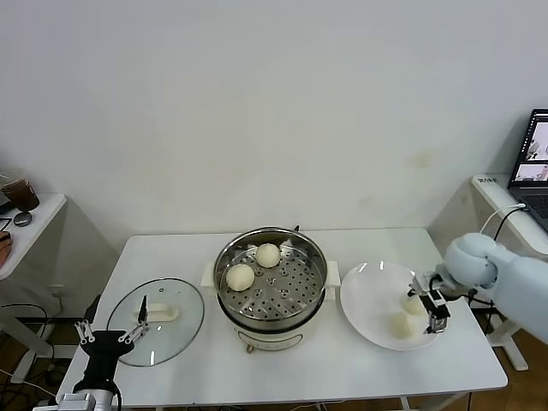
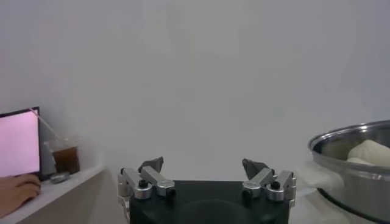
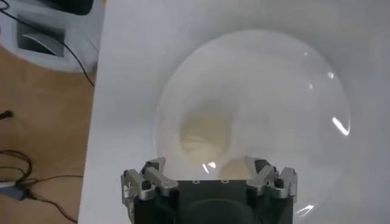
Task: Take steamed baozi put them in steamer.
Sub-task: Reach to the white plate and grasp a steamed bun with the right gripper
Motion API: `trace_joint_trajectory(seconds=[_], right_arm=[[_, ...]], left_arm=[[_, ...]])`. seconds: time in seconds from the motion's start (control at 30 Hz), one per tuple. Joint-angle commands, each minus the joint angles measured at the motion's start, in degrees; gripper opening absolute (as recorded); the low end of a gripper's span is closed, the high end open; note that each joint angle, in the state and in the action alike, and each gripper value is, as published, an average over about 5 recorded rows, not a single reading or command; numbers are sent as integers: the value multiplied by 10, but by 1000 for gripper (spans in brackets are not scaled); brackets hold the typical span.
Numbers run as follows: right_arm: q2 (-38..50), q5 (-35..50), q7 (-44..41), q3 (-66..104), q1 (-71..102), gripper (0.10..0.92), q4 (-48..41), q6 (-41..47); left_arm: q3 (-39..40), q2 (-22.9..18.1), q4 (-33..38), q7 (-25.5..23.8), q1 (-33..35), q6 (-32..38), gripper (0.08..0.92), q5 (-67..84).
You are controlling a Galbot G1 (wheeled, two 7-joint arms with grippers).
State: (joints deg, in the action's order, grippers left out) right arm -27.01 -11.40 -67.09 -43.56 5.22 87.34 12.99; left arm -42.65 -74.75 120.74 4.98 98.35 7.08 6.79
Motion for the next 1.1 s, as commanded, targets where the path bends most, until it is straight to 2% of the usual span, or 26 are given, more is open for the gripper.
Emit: trace_joint_trajectory(seconds=[0.03,0.33,0.5,0.63,1.0,1.1], right_arm=[[-42,-40,43,75,96,823,-59,-9],[-81,-26,57,75,98,821,-77,6],[-87,-26,49,65,94,784,-78,20],[-88,-27,40,60,88,715,-77,26],[-77,-19,23,52,60,441,-73,22],[-66,-4,11,38,31,392,-67,16]], left_arm=[[-2,0,-1,0,1,1,823,-1],[-4,-1,-4,0,0,1,823,-2],[-5,-1,-4,0,0,1,823,-2],[-5,-2,-5,0,0,1,823,-1],[-3,-4,-3,0,-1,1,823,-2],[-2,-4,-2,0,-1,1,823,-2]])
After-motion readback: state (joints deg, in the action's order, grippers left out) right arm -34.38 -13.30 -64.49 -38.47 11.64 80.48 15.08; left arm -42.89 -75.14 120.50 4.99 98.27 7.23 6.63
